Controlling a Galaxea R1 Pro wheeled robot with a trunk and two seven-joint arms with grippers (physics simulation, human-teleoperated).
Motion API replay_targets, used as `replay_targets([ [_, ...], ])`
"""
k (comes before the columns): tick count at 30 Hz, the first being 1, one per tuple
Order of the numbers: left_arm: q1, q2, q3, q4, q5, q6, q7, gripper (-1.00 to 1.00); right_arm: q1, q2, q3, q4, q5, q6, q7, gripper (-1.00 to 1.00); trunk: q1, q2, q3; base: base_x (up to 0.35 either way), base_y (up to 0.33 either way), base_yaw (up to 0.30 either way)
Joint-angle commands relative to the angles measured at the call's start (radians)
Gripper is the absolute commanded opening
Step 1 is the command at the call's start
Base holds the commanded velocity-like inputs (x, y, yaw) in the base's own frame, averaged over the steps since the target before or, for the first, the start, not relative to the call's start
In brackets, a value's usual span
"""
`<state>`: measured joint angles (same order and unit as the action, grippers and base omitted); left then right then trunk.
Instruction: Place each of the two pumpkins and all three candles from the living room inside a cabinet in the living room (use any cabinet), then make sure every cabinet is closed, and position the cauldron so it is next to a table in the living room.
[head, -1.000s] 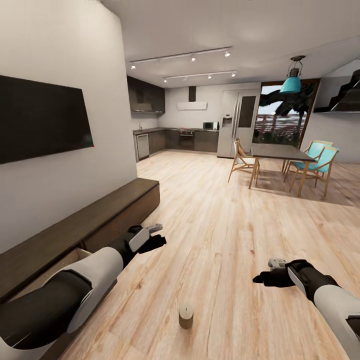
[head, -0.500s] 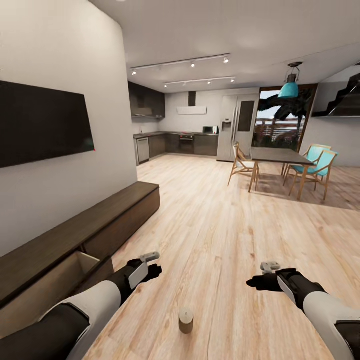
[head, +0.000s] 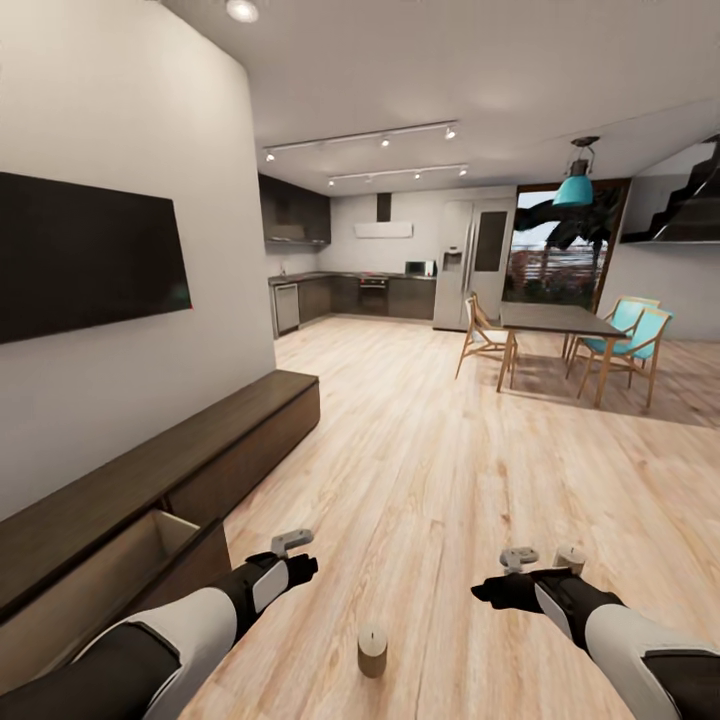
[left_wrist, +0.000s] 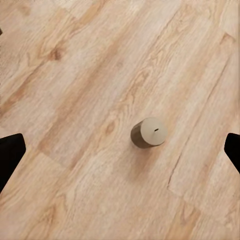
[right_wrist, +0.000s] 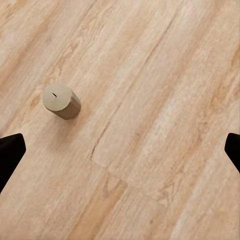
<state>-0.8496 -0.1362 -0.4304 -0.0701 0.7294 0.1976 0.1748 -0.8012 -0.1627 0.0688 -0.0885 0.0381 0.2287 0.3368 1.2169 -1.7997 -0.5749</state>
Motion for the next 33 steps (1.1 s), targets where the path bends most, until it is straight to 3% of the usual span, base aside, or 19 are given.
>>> replay_targets([
  [1,0.000,0.001,-0.008,-0.002,0.009,0.004,0.006,1.00,0.000,0.000,0.006,-0.002,0.004,0.003,0.004,1.00,0.000,0.000,0.001,0.000,0.000,-0.023],
  [18,0.002,0.003,-0.008,0.001,0.008,0.003,0.005,1.00,0.000,0.000,0.007,-0.001,0.004,0.001,0.003,1.00,0.000,0.000,0.023,-0.059,0.000,-0.048],
  [33,0.003,0.003,-0.008,0.015,0.010,-0.052,0.005,1.00,0.000,0.000,0.006,-0.001,0.002,0.007,0.002,1.00,0.000,0.000,0.041,-0.033,0.000,-0.196],
])
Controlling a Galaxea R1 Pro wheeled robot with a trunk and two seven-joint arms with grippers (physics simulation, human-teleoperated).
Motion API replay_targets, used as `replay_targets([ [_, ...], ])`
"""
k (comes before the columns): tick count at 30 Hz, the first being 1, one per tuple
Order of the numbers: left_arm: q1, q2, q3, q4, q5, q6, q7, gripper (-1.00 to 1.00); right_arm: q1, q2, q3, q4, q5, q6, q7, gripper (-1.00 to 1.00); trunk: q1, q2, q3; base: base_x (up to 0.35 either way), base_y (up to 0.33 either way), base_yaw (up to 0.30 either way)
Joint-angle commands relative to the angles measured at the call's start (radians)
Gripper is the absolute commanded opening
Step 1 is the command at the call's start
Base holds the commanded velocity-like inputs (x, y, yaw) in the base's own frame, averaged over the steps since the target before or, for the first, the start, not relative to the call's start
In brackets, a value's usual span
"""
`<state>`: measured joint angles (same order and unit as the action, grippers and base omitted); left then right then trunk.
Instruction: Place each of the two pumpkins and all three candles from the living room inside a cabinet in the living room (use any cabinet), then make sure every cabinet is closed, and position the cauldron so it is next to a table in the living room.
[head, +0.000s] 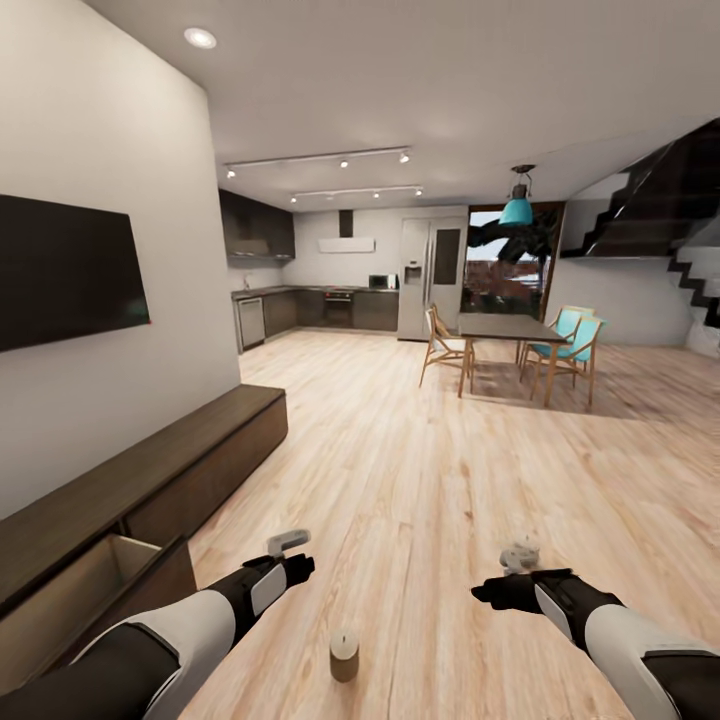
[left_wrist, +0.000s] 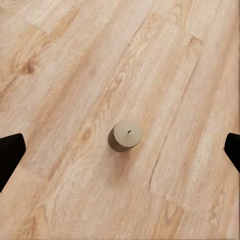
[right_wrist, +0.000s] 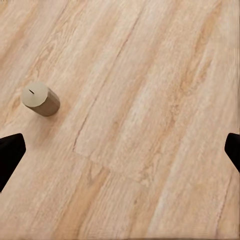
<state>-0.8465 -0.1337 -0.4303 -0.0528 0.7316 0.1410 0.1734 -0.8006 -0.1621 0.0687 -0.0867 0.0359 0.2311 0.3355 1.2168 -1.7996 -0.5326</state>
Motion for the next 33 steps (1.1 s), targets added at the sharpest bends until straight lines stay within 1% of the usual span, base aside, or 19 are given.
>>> replay_targets([
  [1,0.000,0.000,-0.008,-0.002,0.008,0.005,0.006,1.00,0.000,-0.001,0.006,-0.002,0.004,0.004,0.004,1.00,0.000,-0.001,0.000,0.000,0.000,-0.216],
  [8,0.000,0.000,-0.008,0.001,0.008,0.003,0.005,1.00,0.000,0.000,0.006,-0.002,0.004,0.004,0.001,1.00,0.000,-0.001,0.009,0.000,0.005,-0.217],
  [12,0.000,0.000,-0.008,0.001,0.008,0.003,0.005,1.00,0.000,0.000,0.007,-0.002,0.004,0.003,-0.012,1.00,0.000,-0.001,0.013,0.000,0.138,-0.190],
  [18,0.000,0.000,-0.007,0.001,0.008,0.003,0.005,1.00,0.000,0.001,0.007,-0.002,0.005,0.003,-0.026,1.00,0.000,-0.001,0.014,0.000,0.101,-0.033],
  [33,0.000,0.000,-0.008,0.002,0.007,0.003,0.005,1.00,0.000,0.000,0.006,-0.004,0.003,0.002,-0.021,1.00,0.000,-0.001,0.015,0.000,0.002,-0.001],
])
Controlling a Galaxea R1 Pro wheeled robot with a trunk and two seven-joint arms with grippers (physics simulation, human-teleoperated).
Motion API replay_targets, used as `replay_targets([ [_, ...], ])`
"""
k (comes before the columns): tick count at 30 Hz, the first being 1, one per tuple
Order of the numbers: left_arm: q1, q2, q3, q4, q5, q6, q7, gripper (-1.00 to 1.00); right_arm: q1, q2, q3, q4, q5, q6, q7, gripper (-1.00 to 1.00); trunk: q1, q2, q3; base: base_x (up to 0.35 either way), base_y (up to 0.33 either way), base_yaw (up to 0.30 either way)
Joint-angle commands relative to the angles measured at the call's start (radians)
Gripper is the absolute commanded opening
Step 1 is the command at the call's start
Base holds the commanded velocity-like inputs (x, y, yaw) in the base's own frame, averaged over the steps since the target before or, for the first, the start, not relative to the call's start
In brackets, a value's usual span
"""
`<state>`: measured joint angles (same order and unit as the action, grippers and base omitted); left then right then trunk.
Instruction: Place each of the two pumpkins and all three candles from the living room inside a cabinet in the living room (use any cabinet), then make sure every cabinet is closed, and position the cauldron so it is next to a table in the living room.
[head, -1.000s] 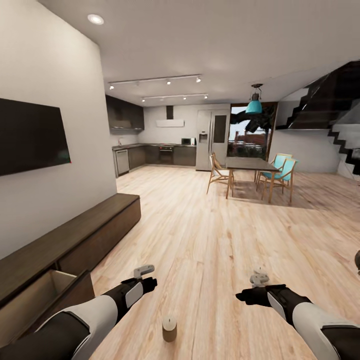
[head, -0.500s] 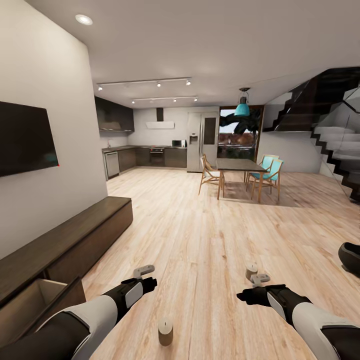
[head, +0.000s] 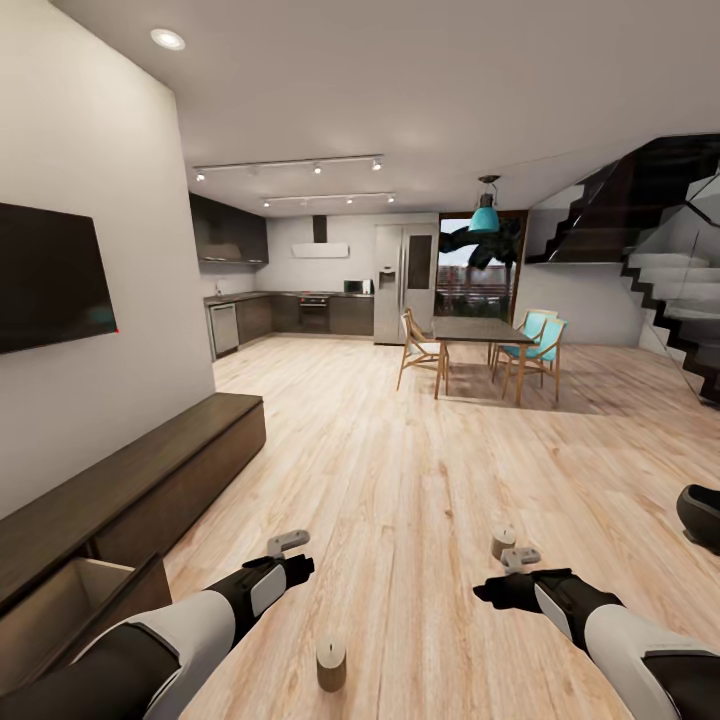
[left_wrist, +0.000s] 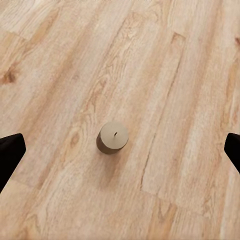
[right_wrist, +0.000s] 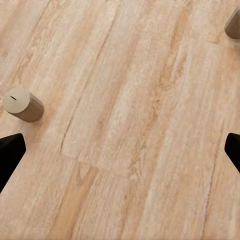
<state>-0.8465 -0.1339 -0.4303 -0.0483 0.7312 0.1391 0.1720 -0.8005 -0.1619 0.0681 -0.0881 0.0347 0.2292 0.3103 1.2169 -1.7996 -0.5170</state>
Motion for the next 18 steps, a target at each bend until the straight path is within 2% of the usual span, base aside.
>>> replay_targets([
  [1,0.000,0.000,-0.008,-0.002,0.007,0.005,0.006,1.00,0.000,-0.001,0.006,-0.003,0.004,0.004,0.004,1.00,0.000,-0.001,-0.001,0.000,0.000,0.000],
  [12,0.000,-0.010,-0.017,-0.012,0.005,0.011,0.009,1.00,0.000,-0.005,0.000,-0.081,0.001,0.036,0.010,1.00,0.038,-0.071,-0.032,0.000,0.000,0.000],
  [18,0.000,-0.015,-0.026,-0.015,0.005,0.022,0.006,1.00,0.000,-0.004,0.001,-0.231,0.000,0.201,0.010,1.00,0.061,-0.113,-0.051,0.000,0.000,0.000],
])
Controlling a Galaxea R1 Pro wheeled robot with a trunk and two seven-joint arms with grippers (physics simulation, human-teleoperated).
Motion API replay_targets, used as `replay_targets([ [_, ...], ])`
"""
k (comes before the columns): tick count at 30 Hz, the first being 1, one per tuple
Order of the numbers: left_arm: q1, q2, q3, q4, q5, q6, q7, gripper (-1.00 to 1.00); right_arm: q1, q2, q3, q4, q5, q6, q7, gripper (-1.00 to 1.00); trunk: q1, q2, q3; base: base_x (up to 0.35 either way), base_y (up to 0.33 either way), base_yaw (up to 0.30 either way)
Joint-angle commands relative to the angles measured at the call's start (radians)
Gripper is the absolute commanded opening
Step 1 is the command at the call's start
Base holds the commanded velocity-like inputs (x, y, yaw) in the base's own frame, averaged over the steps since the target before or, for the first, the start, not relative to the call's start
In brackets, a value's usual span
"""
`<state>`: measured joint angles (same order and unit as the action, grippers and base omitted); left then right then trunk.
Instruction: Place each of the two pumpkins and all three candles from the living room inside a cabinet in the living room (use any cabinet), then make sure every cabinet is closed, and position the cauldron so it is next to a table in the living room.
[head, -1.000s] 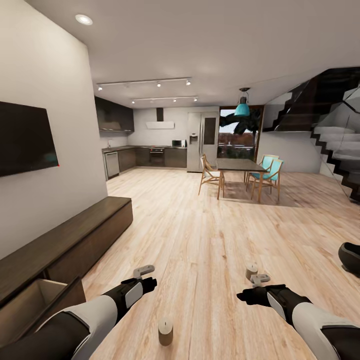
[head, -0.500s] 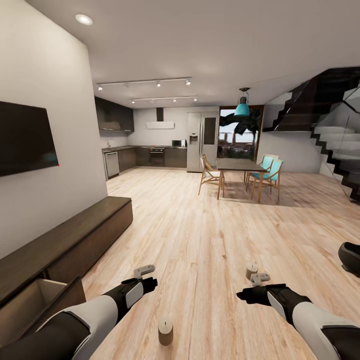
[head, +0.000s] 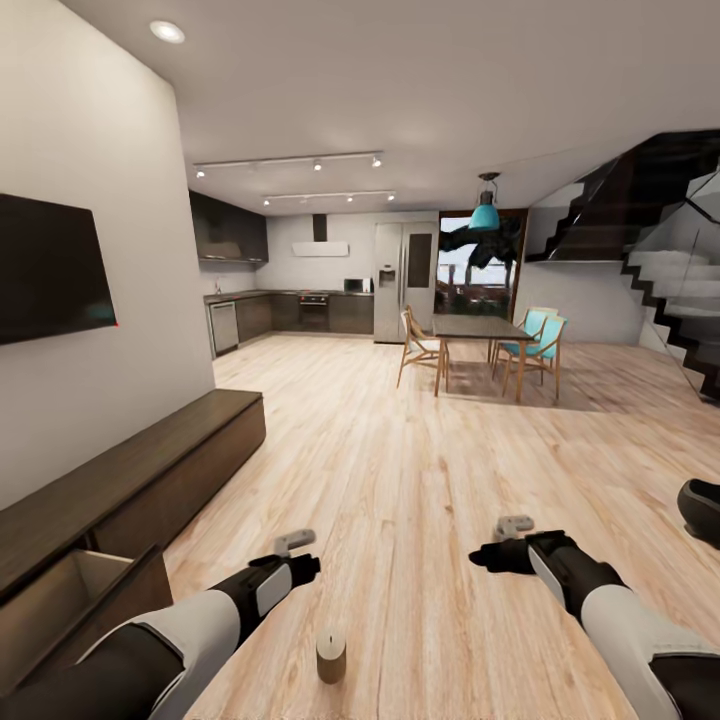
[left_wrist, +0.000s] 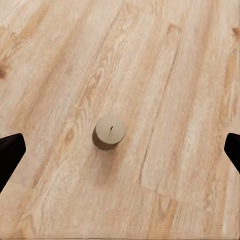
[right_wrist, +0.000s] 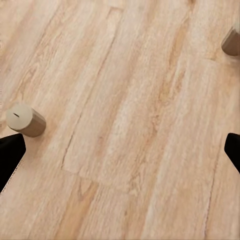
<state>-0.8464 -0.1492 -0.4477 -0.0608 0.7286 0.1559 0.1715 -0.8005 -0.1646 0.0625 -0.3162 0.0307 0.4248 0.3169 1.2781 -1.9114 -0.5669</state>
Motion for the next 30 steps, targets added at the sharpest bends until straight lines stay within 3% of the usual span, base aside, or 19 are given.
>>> replay_targets([
  [1,0.000,-0.002,-0.009,-0.004,0.008,0.012,0.006,1.00,0.000,-0.001,0.006,-0.023,0.004,0.028,0.004,1.00,0.004,-0.008,-0.004,0.000,0.000,0.000],
  [7,0.000,-0.011,-0.012,-0.046,0.008,0.113,0.010,1.00,0.000,0.000,0.009,-0.179,0.003,0.203,0.005,1.00,0.027,-0.050,-0.023,0.000,0.000,0.000],
  [9,-0.001,-0.011,-0.012,-0.085,0.007,0.169,0.013,1.00,0.000,0.000,0.009,-0.236,0.003,0.274,0.006,1.00,0.035,-0.064,-0.029,0.000,0.000,0.000],
  [10,-0.001,-0.012,-0.013,-0.149,0.007,0.258,0.018,1.00,0.000,0.000,0.008,-0.301,0.004,0.359,0.006,1.00,0.038,-0.071,-0.033,0.000,0.000,0.000],
  [17,-0.002,-0.013,-0.013,-0.218,0.007,0.398,0.022,1.00,-0.001,-0.002,0.003,-0.353,0.004,0.430,0.006,1.00,0.065,-0.120,-0.055,0.000,0.000,0.000],
  [21,-0.002,-0.014,-0.013,-0.222,0.008,0.433,0.020,1.00,-0.002,0.000,0.004,-0.379,0.004,0.487,0.006,1.00,0.081,-0.148,-0.067,0.000,0.000,0.000],
  [23,-0.002,-0.013,-0.012,-0.224,0.009,0.512,0.017,1.00,-0.002,0.022,0.006,-0.433,0.003,0.546,0.006,1.00,0.088,-0.162,-0.073,0.000,0.000,0.000],
  [30,-0.005,-0.013,-0.011,-0.224,0.009,0.567,0.018,1.00,-0.004,0.071,0.007,-0.518,0.004,0.622,0.005,1.00,0.115,-0.211,-0.095,0.000,0.000,0.000],
])
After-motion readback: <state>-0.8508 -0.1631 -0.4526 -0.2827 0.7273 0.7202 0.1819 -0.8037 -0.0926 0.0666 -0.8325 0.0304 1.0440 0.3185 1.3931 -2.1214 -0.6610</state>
